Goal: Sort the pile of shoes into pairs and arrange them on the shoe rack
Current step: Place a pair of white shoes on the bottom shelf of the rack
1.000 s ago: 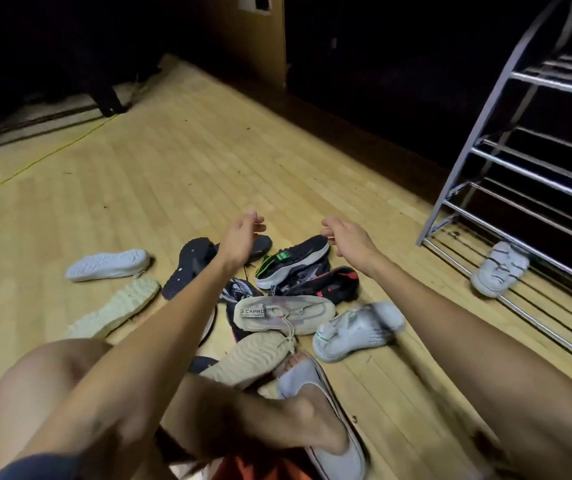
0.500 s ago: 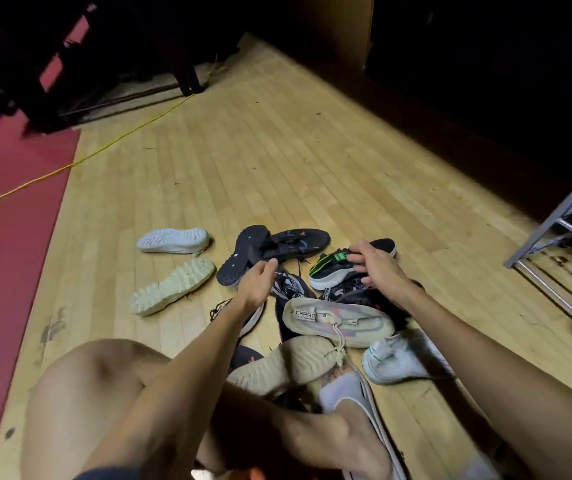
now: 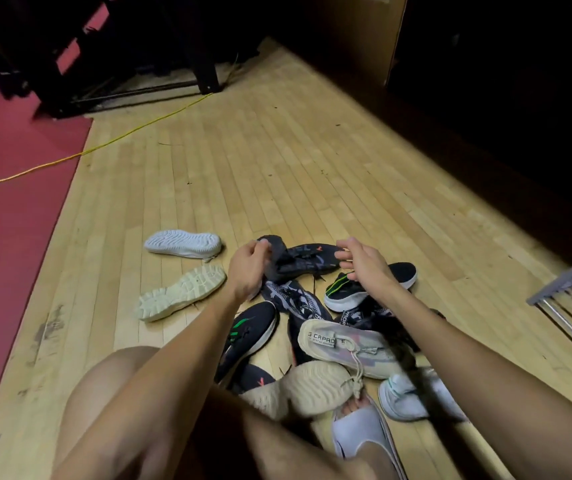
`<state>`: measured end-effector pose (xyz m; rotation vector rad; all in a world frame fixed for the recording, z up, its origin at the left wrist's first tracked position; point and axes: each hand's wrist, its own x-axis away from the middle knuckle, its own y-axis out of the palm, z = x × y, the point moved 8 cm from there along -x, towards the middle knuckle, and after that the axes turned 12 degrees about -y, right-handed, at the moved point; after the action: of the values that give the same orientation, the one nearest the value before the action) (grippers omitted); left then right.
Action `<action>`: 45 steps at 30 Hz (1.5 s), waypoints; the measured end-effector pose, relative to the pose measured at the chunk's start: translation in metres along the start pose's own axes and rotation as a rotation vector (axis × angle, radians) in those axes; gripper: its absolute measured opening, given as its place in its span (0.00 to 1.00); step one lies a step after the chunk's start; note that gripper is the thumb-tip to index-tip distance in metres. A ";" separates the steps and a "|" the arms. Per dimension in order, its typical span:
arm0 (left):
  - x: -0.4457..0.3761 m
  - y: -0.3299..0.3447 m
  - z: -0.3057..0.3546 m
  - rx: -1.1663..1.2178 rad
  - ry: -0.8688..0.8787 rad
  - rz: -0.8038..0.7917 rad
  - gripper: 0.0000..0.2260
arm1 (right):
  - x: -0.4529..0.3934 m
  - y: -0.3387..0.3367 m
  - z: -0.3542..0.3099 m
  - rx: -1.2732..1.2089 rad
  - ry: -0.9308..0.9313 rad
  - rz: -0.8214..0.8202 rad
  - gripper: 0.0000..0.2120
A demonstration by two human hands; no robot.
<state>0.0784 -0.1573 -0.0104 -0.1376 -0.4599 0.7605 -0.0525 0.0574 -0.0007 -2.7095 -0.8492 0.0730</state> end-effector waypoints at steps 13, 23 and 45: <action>-0.005 -0.077 0.043 0.220 0.066 0.158 0.17 | -0.046 0.072 -0.079 0.119 -0.172 -0.035 0.22; -0.099 -0.082 -0.027 -0.018 -0.263 0.052 0.13 | -0.123 0.126 -0.023 0.064 -0.046 -0.242 0.20; -0.267 -0.080 -0.102 -0.942 -0.227 0.343 0.21 | -0.204 0.193 0.071 0.090 -0.055 -0.418 0.24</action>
<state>0.0058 -0.3953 -0.1726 -1.0373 -1.0058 0.8447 -0.1248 -0.1894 -0.1345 -2.4012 -1.3731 0.0916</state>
